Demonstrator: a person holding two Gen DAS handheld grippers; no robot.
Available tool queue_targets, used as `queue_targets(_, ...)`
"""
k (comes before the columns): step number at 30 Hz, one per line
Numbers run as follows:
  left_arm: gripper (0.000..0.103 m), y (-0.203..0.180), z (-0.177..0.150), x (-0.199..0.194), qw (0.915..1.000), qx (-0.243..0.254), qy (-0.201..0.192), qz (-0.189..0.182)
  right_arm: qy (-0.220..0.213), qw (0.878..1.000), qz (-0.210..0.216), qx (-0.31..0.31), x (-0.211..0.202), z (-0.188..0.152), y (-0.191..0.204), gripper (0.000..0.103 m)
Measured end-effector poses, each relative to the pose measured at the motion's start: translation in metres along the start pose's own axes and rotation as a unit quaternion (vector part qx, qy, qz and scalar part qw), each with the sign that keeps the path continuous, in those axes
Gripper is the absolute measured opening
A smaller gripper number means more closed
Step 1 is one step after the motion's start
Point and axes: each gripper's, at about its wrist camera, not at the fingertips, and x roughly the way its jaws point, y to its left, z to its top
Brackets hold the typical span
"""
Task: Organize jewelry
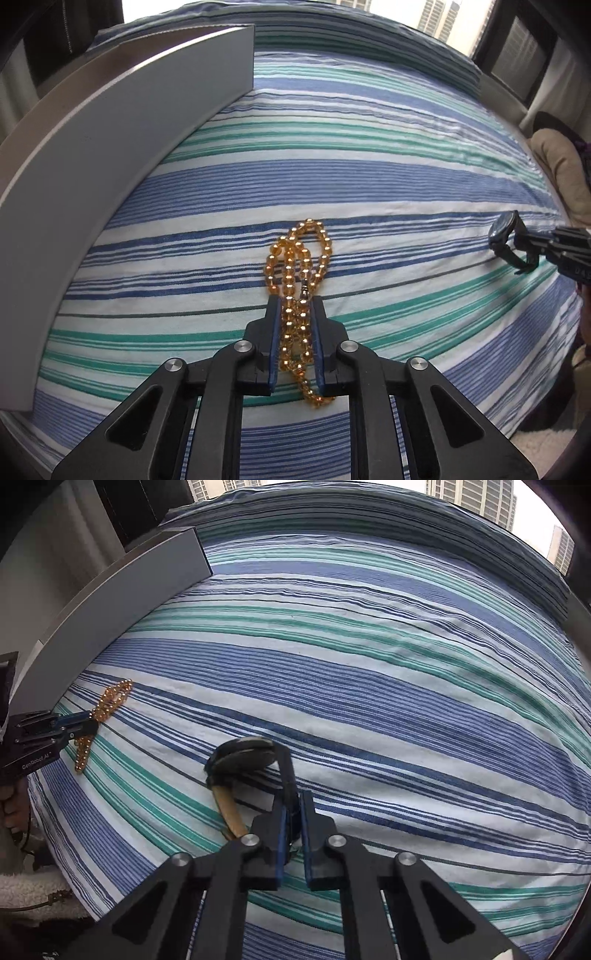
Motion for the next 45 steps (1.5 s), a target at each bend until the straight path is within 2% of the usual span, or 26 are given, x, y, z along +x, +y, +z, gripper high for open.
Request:
queue_targets(2, 0.013, 0.004, 0.002, -0.017, 0.9997, -0.010, -0.015, -0.019, -0.016, 1.000, 0.013, 0.011, -0.018, -0.003, 0.004, 0.007)
queue_targets(7, 0.013, 0.024, 0.008, -0.071, 0.9974, -0.027, -0.060, -0.029, -0.047, 0.998, 0.030, 0.010, -0.052, 0.003, 0.021, 0.007)
queue_targets(16, 0.013, 0.095, 0.030, -0.160, 0.9900, -0.073, -0.120, -0.017, -0.091, 0.991, 0.088, -0.040, -0.069, 0.059, 0.089, 0.007)
queue_targets(17, 0.000, 0.102, 0.033, -0.169, 0.9891, -0.076, -0.125, -0.018, -0.095, 0.990, 0.095, -0.045, -0.070, 0.066, 0.096, 0.007)
queue_targets(20, 0.000, 0.120, 0.049, -0.204, 0.9860, -0.080, -0.145, -0.019, -0.107, 0.987, 0.109, -0.056, -0.070, 0.088, 0.115, 0.007)
queue_targets(25, 0.000, 0.148, 0.079, -0.256, 0.9787, -0.082, -0.187, 0.023, -0.113, 0.982, 0.137, -0.064, -0.068, 0.123, 0.143, 0.007)
queue_targets(27, 0.000, 0.155, 0.085, -0.265, 0.9782, -0.073, -0.191, 0.038, -0.116, 0.981, 0.140, -0.073, -0.069, 0.136, 0.155, 0.007)
queue_targets(31, 0.006, 0.145, 0.072, -0.248, 0.9847, -0.036, -0.167, 0.038, -0.128, 0.977, 0.149, -0.085, -0.078, 0.149, 0.173, 0.007)
queue_targets(34, 0.022, 0.129, 0.042, -0.206, 0.9932, -0.018, -0.115, 0.008, -0.134, 0.974, 0.159, -0.088, -0.084, 0.148, 0.178, 0.007)
queue_targets(36, 0.026, 0.116, 0.017, -0.175, 0.9970, -0.008, -0.077, -0.005, -0.130, 0.975, 0.162, -0.084, -0.083, 0.142, 0.177, 0.007)
queue_targets(38, 0.035, 0.108, -0.008, -0.141, 0.9991, -0.012, -0.035, -0.018, -0.121, 0.976, 0.163, -0.081, -0.080, 0.135, 0.175, 0.007)
queue_targets(40, 0.035, 0.110, -0.030, -0.114, 0.9990, -0.033, -0.006, -0.028, -0.115, 0.977, 0.162, -0.081, -0.078, 0.127, 0.173, 0.007)
queue_targets(41, 0.035, 0.111, -0.040, -0.102, 0.9990, -0.040, 0.001, -0.020, -0.111, 0.977, 0.161, -0.080, -0.078, 0.123, 0.170, 0.007)
queue_targets(43, 0.035, 0.109, -0.056, -0.087, 0.9995, -0.026, 0.007, -0.013, -0.106, 0.978, 0.160, -0.077, -0.075, 0.115, 0.167, 0.007)
queue_targets(45, 0.035, 0.103, -0.064, -0.077, 0.9997, -0.010, 0.009, -0.023, -0.102, 0.979, 0.158, -0.073, -0.073, 0.108, 0.164, 0.007)
